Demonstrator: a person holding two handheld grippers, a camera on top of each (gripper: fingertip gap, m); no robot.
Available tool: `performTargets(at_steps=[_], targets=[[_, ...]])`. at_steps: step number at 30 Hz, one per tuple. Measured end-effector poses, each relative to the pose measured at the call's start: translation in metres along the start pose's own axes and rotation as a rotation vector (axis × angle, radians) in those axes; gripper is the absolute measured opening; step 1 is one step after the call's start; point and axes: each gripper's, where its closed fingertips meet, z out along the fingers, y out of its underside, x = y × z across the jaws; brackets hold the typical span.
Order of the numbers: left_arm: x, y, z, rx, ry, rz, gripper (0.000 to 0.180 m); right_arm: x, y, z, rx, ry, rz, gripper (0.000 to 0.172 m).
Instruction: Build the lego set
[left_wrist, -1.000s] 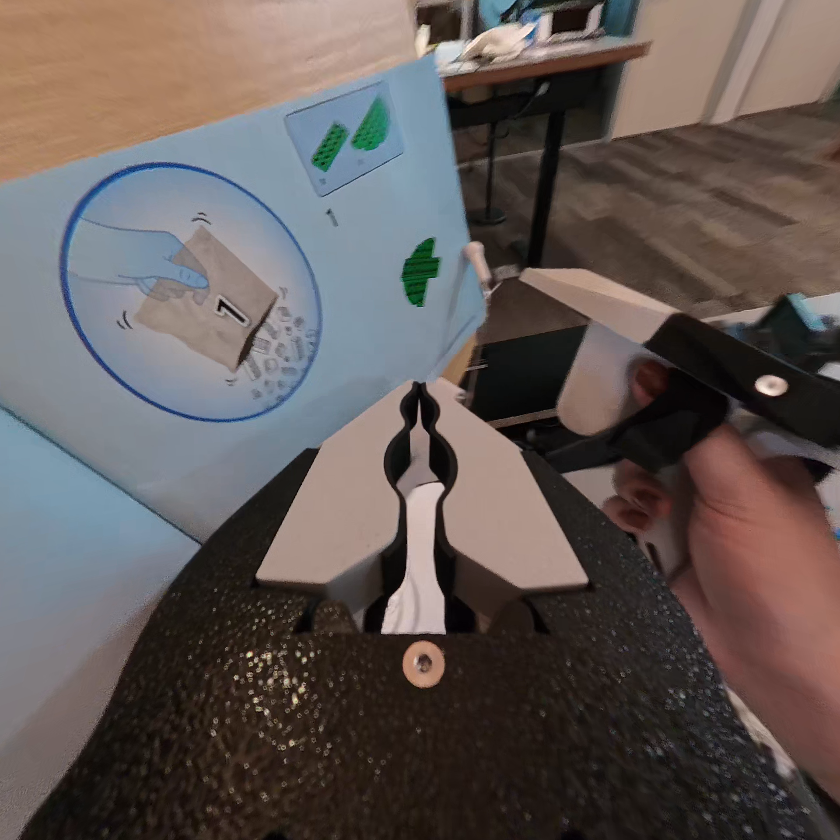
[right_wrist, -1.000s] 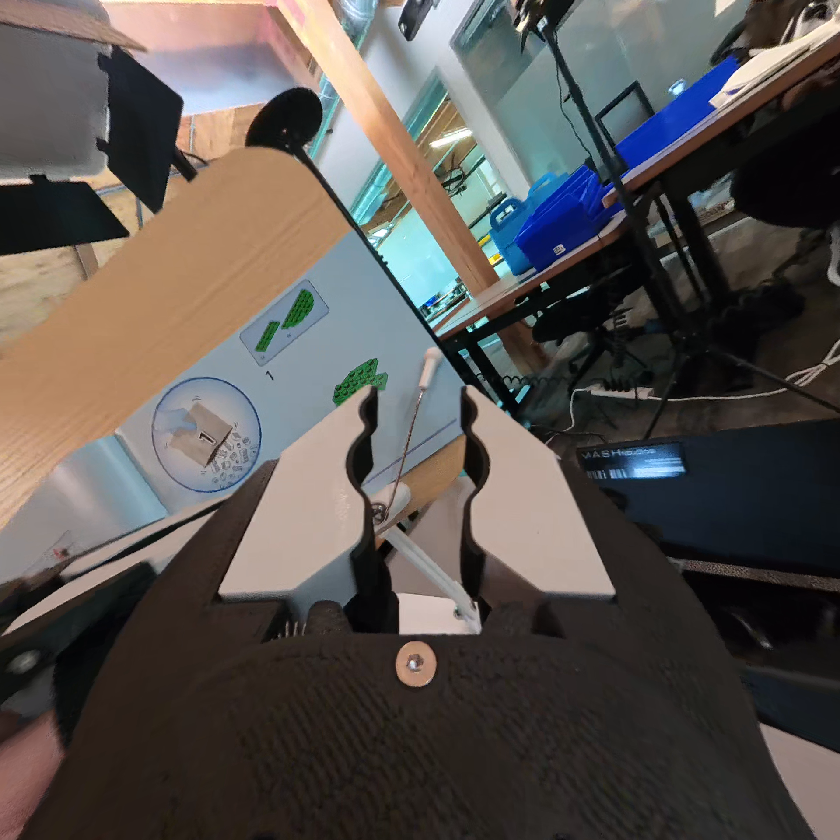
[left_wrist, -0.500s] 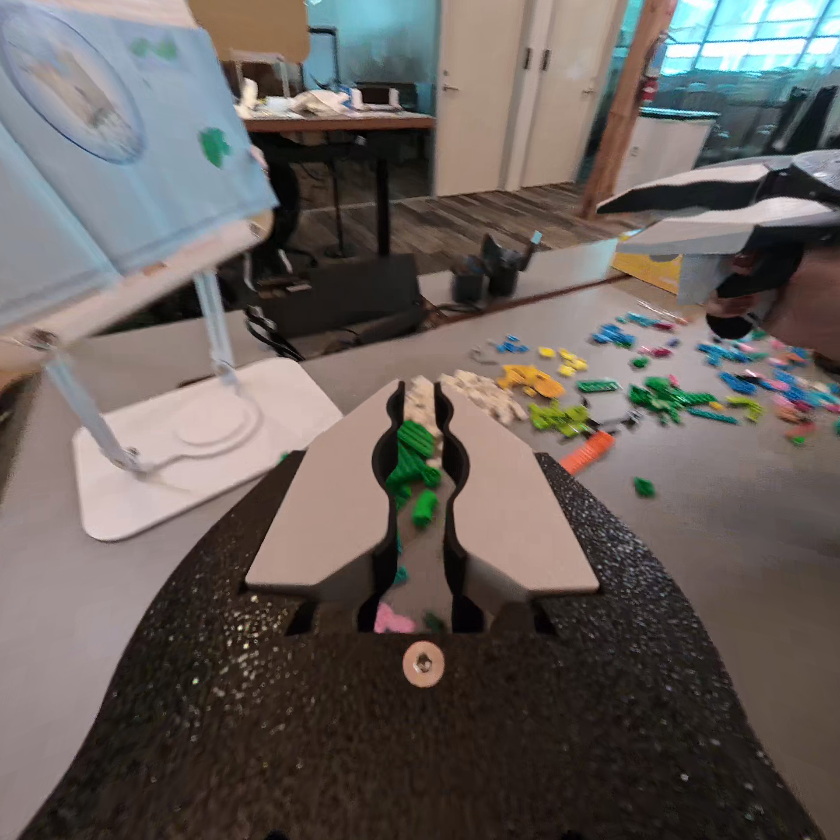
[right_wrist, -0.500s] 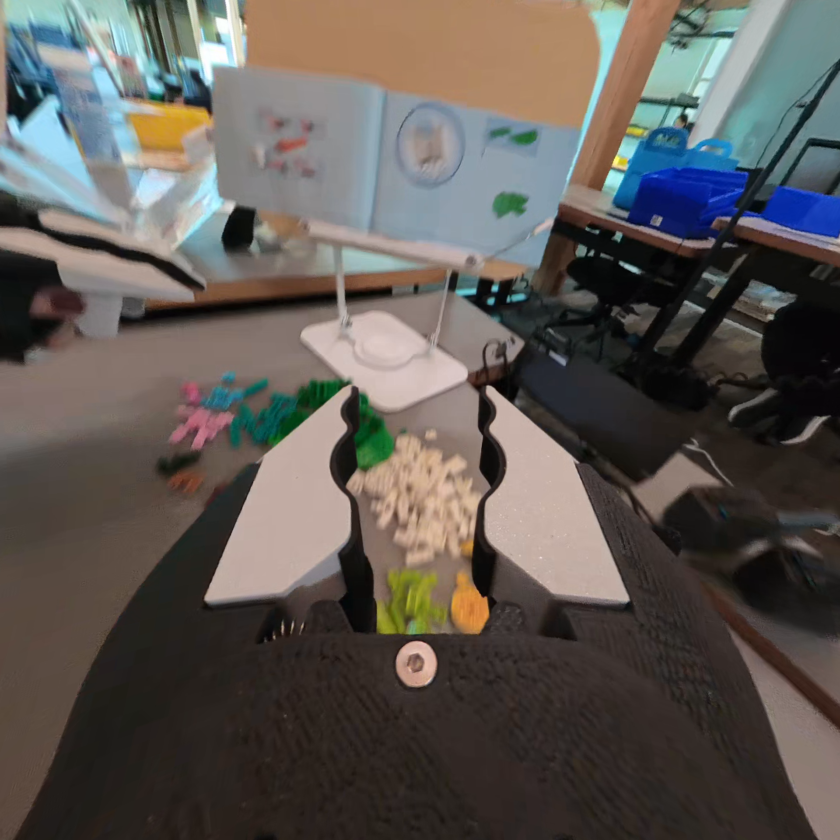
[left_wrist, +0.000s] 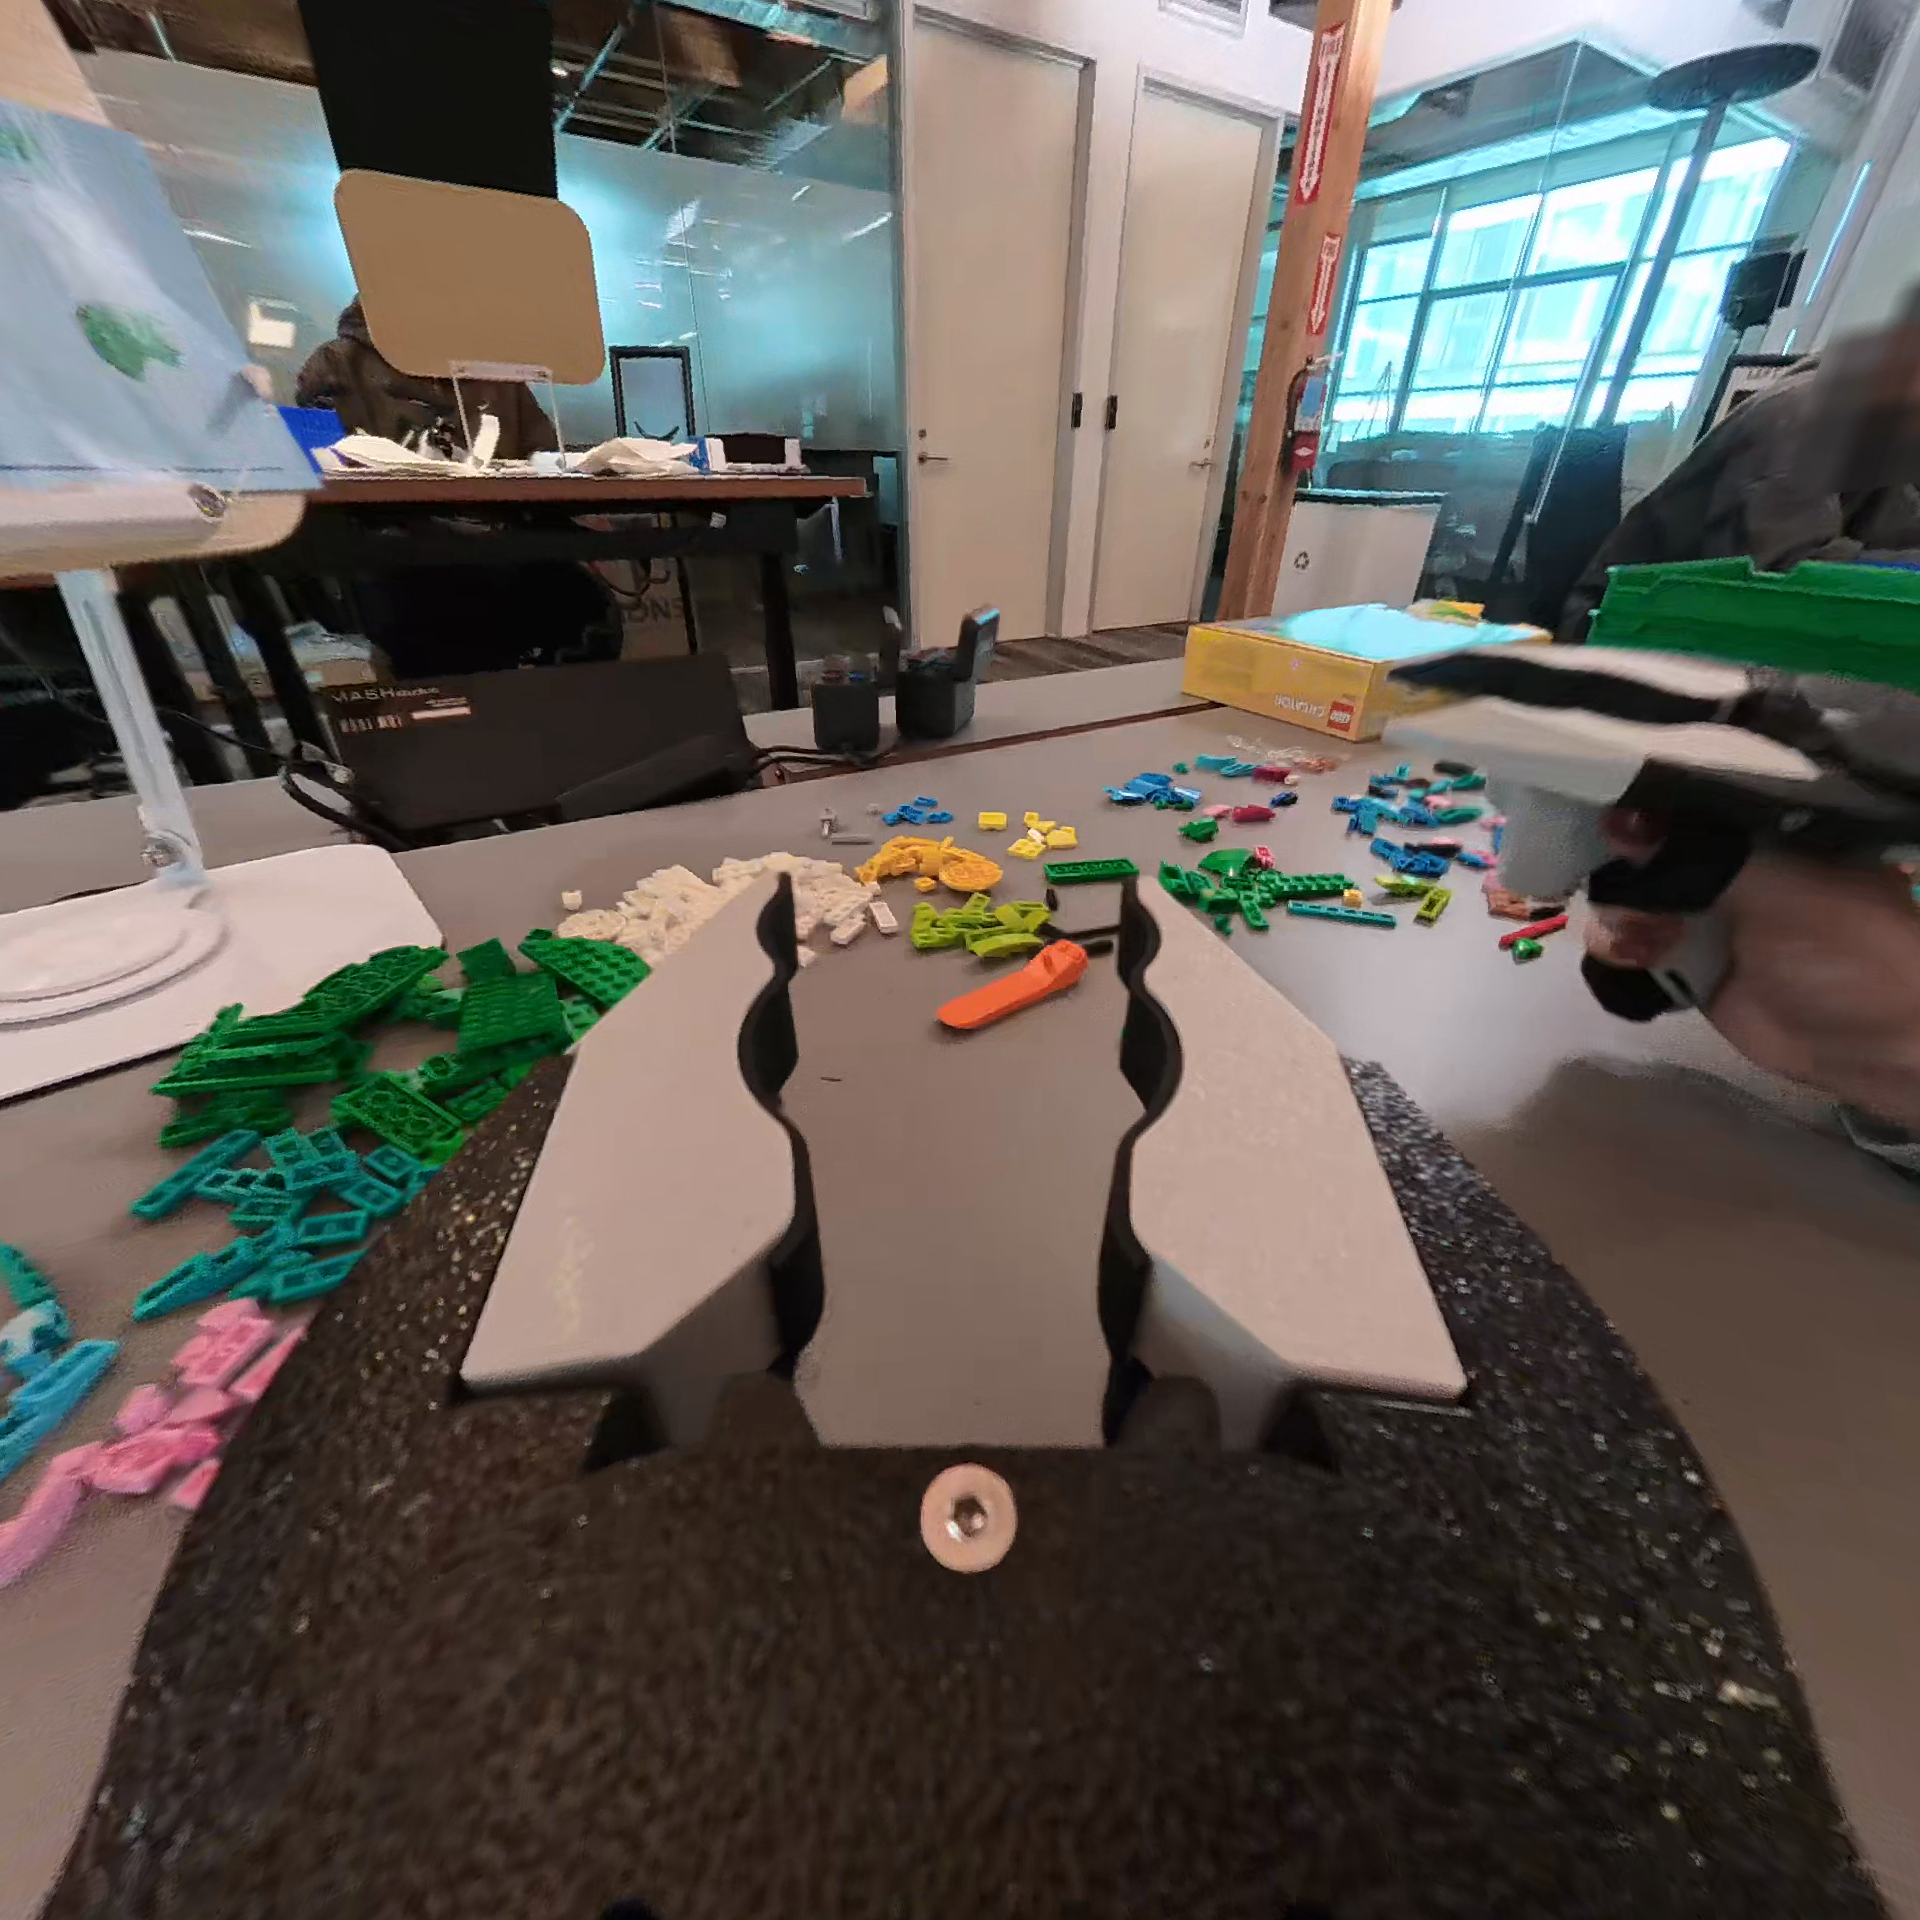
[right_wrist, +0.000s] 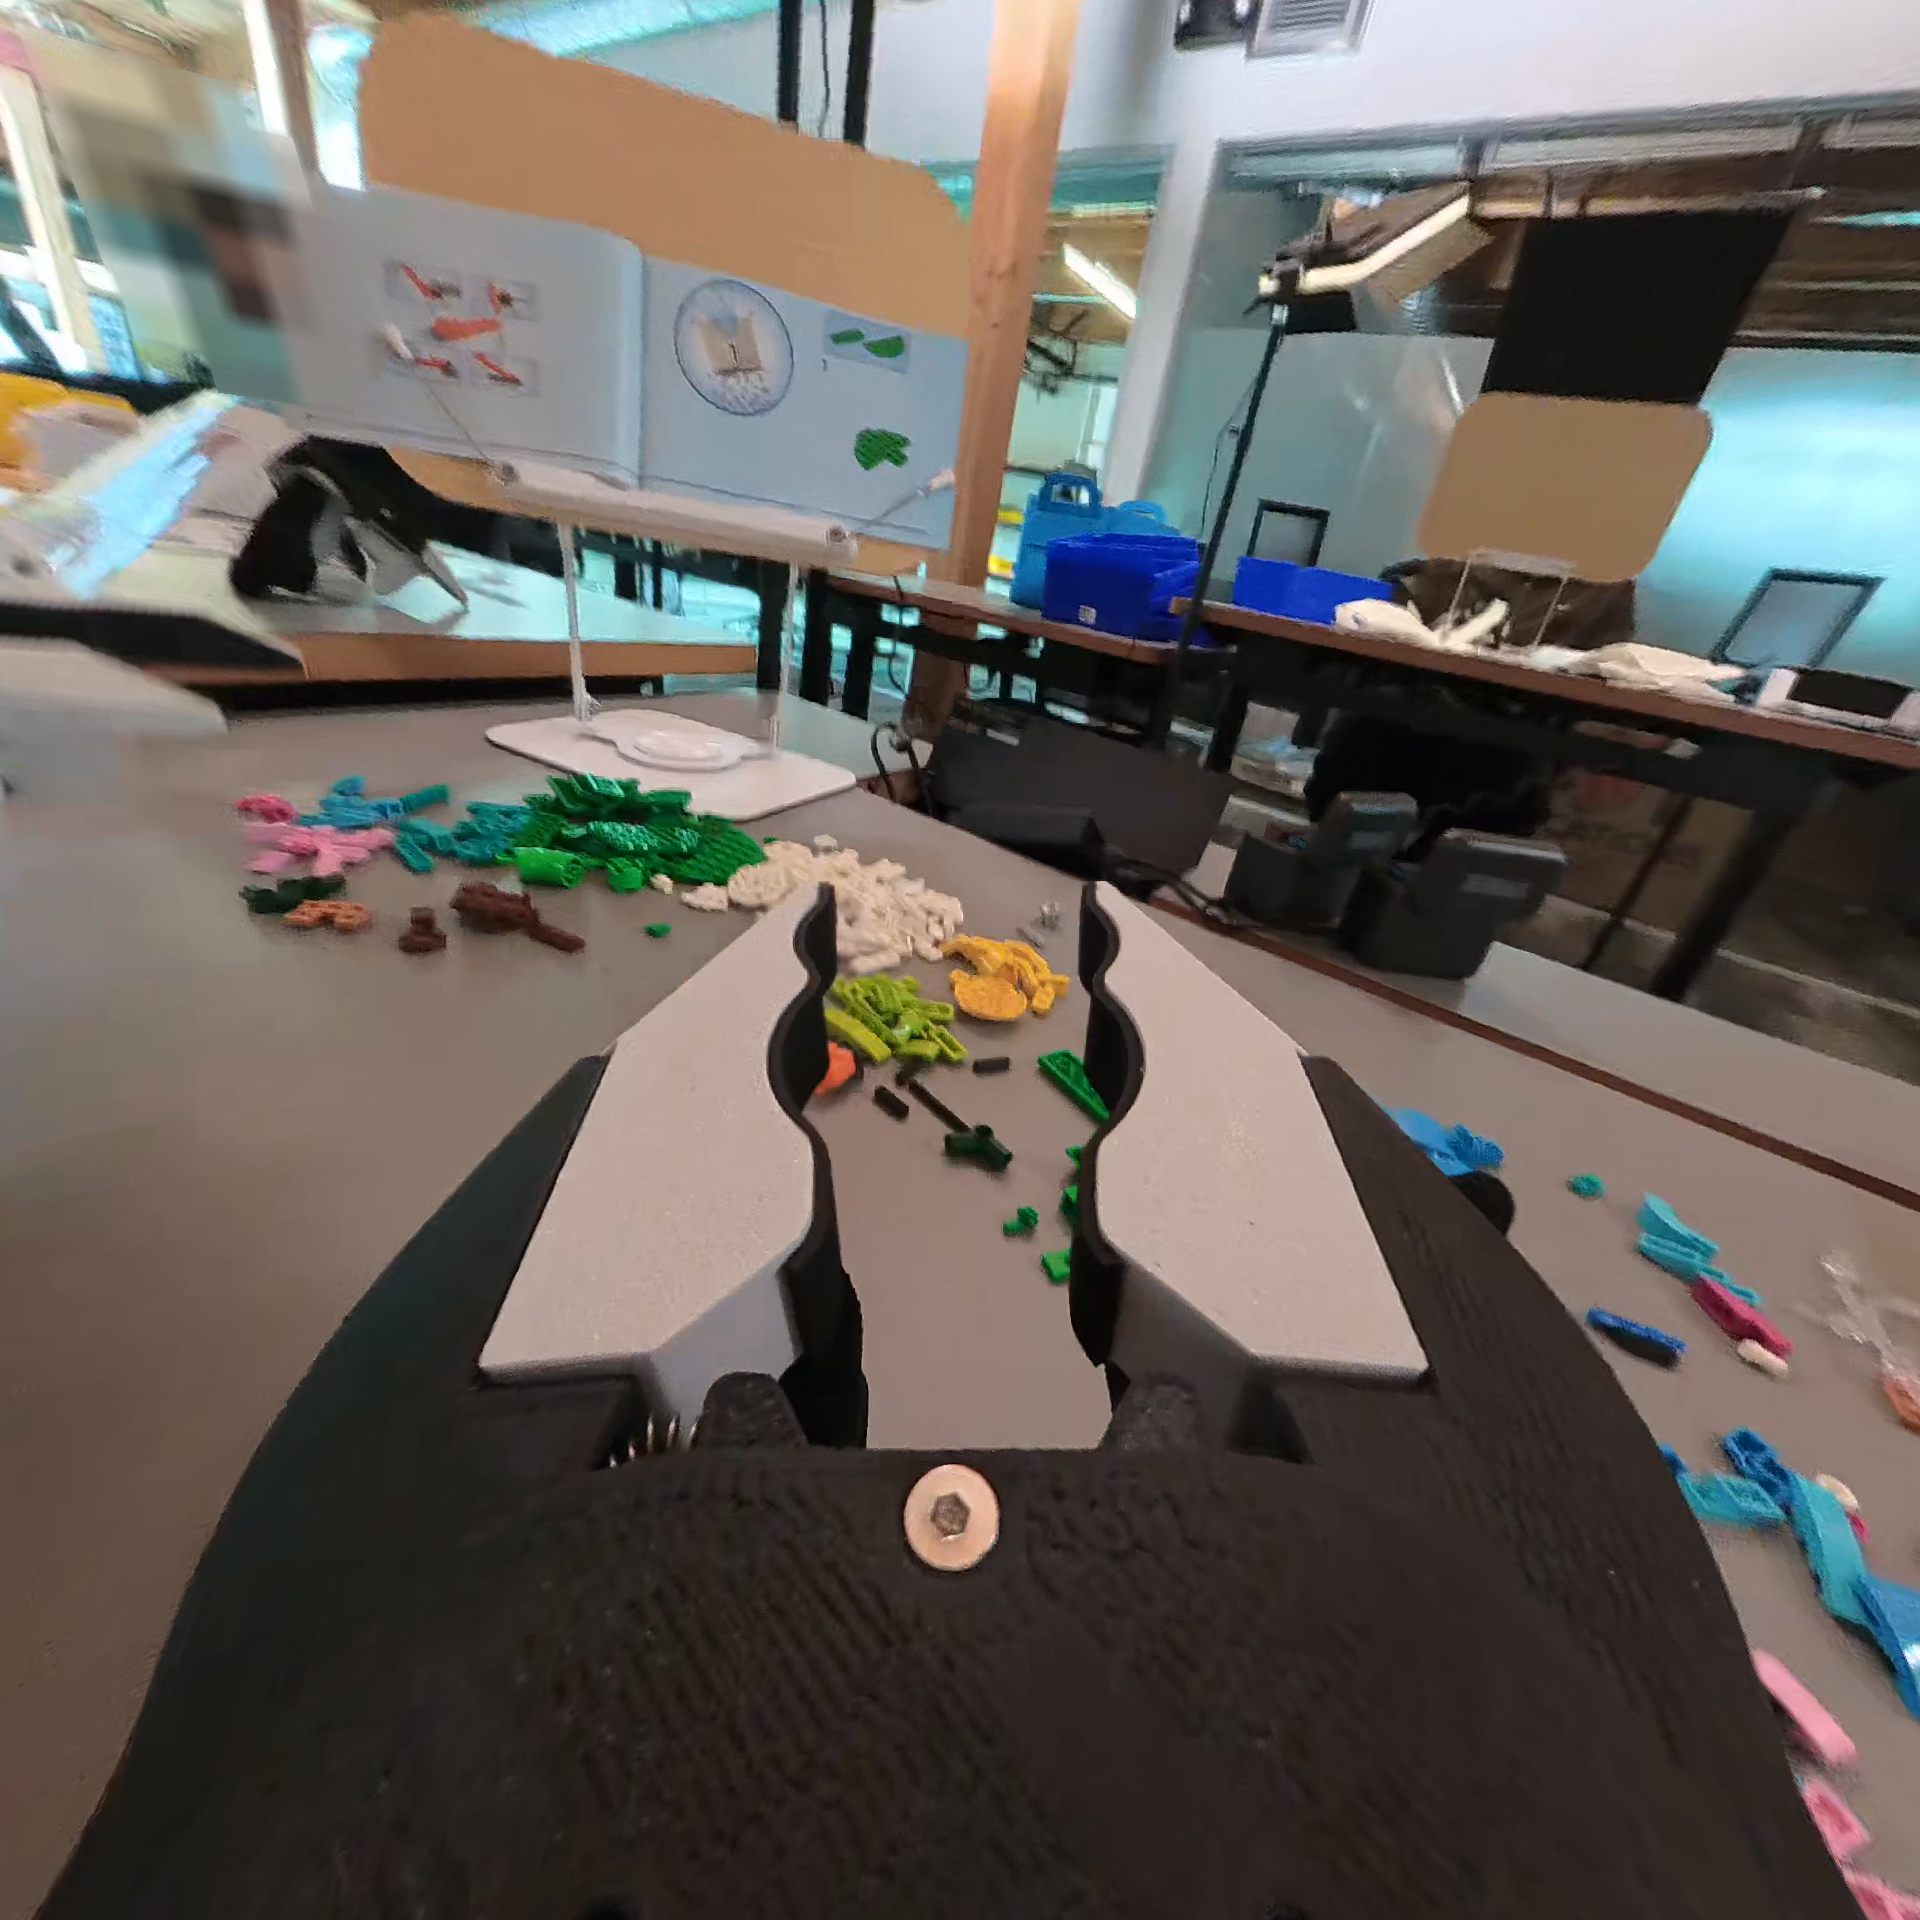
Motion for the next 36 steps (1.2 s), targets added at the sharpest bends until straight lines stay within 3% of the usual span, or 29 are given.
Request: performTargets(at_steps=[3, 6, 9, 12, 28, 31, 36], targets=[[0.006, 0.015, 0.002, -0.007, 0.021, -0.026, 0.066, 0.004, 0.004, 0.001, 0.0, 0.004, 0.03, 0.046], [-0.004, 0.011, 0.0, 0.02, -0.013, -0.059, 0.072, -0.001, 0.005, 0.0, -0.006, -0.021, 0.05, 0.047], [-0.024, 0.012, -0.003, 0.022, -0.09, -0.131, 0.093, -0.006, 0.008, -0.002, -0.027, -0.027, 0.011, 0.046], [-0.034, 0.012, -0.006, 0.027, -0.139, -0.135, 0.103, -0.006, 0.01, -0.002, -0.037, -0.018, -0.031, 0.044], [-0.023, 0.011, -0.007, 0.027, -0.087, -0.097, 0.098, -0.03, 0.016, 0.005, -0.077, -0.105, -0.115, 0.04], [-0.038, 0.009, -0.011, 0.027, -0.12, -0.079, 0.094, -0.025, 0.022, 0.007, -0.1, -0.099, -0.08, 0.04], [-0.095, 0.004, -0.027, -0.04, -0.27, 0.117, 0.082, -0.025, 0.028, 0.023, -0.136, -0.136, -0.044, 0.054]])
